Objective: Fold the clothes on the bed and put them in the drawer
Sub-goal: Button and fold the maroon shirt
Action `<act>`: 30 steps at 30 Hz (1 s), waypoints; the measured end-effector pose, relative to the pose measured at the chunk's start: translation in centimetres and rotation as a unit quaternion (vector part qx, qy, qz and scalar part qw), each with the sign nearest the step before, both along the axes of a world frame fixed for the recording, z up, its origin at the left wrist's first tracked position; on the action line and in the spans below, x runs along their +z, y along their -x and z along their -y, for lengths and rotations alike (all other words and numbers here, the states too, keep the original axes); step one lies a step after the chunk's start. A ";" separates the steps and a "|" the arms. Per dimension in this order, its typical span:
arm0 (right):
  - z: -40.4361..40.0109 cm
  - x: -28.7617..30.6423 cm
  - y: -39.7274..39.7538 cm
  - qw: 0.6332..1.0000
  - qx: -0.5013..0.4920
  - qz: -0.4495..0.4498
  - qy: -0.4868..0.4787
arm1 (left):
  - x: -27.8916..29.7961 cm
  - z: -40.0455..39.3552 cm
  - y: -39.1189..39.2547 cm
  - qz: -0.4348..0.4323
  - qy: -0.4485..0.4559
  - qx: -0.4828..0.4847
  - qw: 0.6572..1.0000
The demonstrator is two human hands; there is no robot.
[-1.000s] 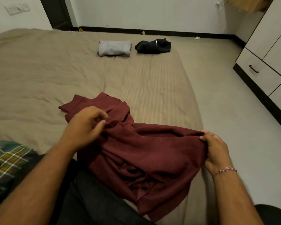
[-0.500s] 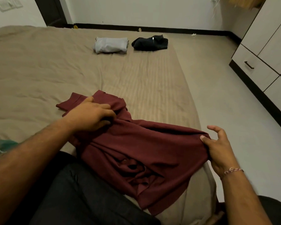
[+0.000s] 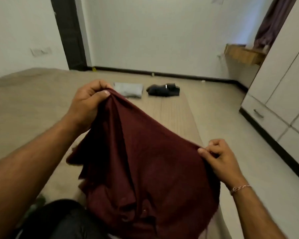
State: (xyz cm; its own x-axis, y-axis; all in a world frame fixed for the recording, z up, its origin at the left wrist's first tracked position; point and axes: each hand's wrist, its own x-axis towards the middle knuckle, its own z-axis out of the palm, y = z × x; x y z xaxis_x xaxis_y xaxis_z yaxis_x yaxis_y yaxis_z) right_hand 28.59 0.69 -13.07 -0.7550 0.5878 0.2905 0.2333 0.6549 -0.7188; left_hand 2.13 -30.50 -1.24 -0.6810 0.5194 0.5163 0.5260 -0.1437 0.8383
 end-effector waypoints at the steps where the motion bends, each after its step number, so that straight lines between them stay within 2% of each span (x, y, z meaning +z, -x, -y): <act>1: -1.4 2.4 1.5 0.999 -0.035 -0.030 -0.011 | 2.5 -0.3 1.1 -0.100 0.043 0.046 0.993; 2: -2.9 5.9 3.3 0.995 -0.066 -0.067 -0.017 | 5.6 -0.4 2.6 -0.239 0.134 0.102 0.956; 3: -4.4 8.6 4.7 0.991 -0.089 -0.091 -0.028 | 8.1 -0.5 3.9 -0.368 0.249 0.147 0.883; 4: -5.8 11.4 6.1 0.988 -0.099 -0.098 -0.065 | 10.6 -0.5 5.0 -0.446 0.347 0.188 0.803; 5: -6.6 14.1 7.1 0.982 -0.111 -0.086 -0.124 | 13.0 -0.4 6.0 -0.474 0.417 0.217 0.745; 7: -6.9 19.1 8.8 0.949 -0.165 -0.089 -0.255 | 17.3 -0.2 7.1 -0.483 0.443 0.281 0.701; 8: -6.6 20.5 9.1 0.929 -0.186 -0.114 -0.300 | 18.5 0.1 7.0 -0.482 0.427 0.307 0.701; 9: -6.1 22.0 9.2 0.913 -0.197 -0.154 -0.321 | 19.6 0.6 7.0 -0.471 0.388 0.334 0.718; 11: -5.0 22.2 8.7 0.898 -0.166 -0.214 -0.346 | 18.9 1.8 6.4 -0.450 0.300 0.326 0.775; 13: -3.6 18.9 7.7 0.915 -0.089 -0.223 -0.324 | 14.8 3.1 4.9 -0.387 0.235 0.243 0.858; 14: -2.5 16.6 7.0 0.936 -0.042 -0.203 -0.285 | 11.6 3.5 4.0 -0.330 0.235 0.193 0.894; 15: -0.8 13.4 6.2 0.959 0.018 -0.167 -0.228 | 7.5 4.0 3.3 -0.275 0.252 0.138 0.918; 16: 0.6 10.5 5.5 0.974 0.070 -0.116 -0.179 | 3.6 4.3 3.1 -0.235 0.292 0.093 0.923; 17: 2.1 6.8 4.6 0.983 0.117 -0.052 -0.134 | -1.1 4.8 2.9 -0.202 0.357 0.056 0.910; 18: 3.4 3.6 3.8 0.984 0.152 0.016 -0.095 | -5.0 5.1 2.8 -0.175 0.436 0.026 0.882; 20: 5.6 -1.7 2.4 0.966 0.180 0.173 -0.072 | -11.3 5.7 2.6 -0.147 0.615 -0.023 0.774; 21: 6.6 -3.6 2.1 0.948 0.190 0.242 -0.076 | -13.7 5.8 2.6 -0.131 0.674 -0.038 0.726; 22: 7.3 -5.1 2.1 0.931 0.192 0.300 -0.083 | -15.4 5.7 2.6 -0.112 0.709 -0.043 0.694; 25: 9.3 -8.3 3.0 0.871 0.189 0.437 -0.123 | -17.9 4.2 2.5 -0.111 0.745 -0.032 0.657; 28: 10.3 -8.8 4.8 0.849 0.185 0.452 -0.202 | -16.9 1.9 2.6 -0.176 0.771 -0.078 0.607; 30: 9.2 -8.0 6.5 0.836 0.207 0.453 -0.229 | -15.8 1.0 3.6 -0.137 0.779 -0.171 0.587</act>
